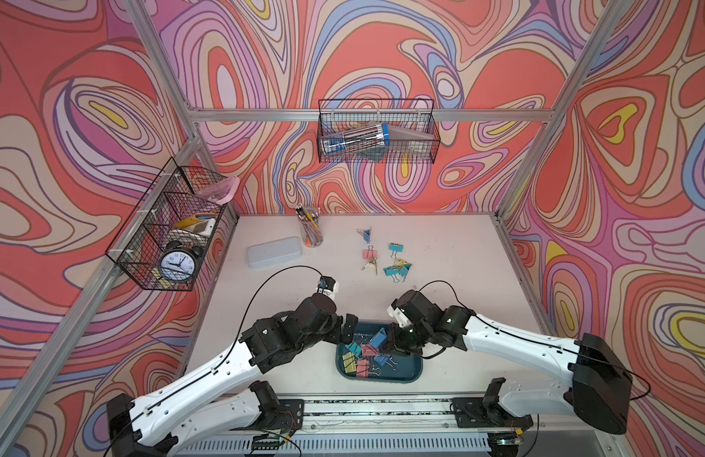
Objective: Put the binder clips in the storage box
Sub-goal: Place the binder clip in the storage box.
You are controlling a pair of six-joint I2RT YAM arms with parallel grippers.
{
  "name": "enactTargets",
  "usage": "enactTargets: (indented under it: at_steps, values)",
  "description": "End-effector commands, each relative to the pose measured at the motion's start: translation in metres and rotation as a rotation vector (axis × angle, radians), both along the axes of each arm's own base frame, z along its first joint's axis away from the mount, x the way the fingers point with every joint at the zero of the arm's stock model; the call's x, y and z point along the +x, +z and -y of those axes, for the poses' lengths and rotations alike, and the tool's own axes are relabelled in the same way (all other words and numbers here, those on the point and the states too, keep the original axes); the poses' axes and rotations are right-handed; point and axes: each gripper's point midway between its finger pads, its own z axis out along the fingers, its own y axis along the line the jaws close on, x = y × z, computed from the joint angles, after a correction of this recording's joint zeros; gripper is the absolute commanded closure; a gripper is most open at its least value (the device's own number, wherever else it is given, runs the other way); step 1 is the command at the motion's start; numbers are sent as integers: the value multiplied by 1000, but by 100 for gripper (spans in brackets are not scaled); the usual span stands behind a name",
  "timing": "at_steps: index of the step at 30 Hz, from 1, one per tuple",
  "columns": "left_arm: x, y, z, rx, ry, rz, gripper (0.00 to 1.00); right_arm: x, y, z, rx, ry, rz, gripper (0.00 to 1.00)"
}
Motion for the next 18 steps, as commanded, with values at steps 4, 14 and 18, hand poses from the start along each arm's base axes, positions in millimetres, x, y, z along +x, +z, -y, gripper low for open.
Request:
enactTargets:
  at_steps: [4, 14, 18]
  values:
    - [7, 4, 5, -42, 23, 22, 1, 18, -23, -16, 8, -59, 8, 100]
    - [10, 3, 12, -70, 26, 15, 1, 14, -42, -3, -76, -65, -13, 79]
    - [11, 4, 12, -66, 28, 22, 1, 17, -31, 8, -120, -72, 33, 73]
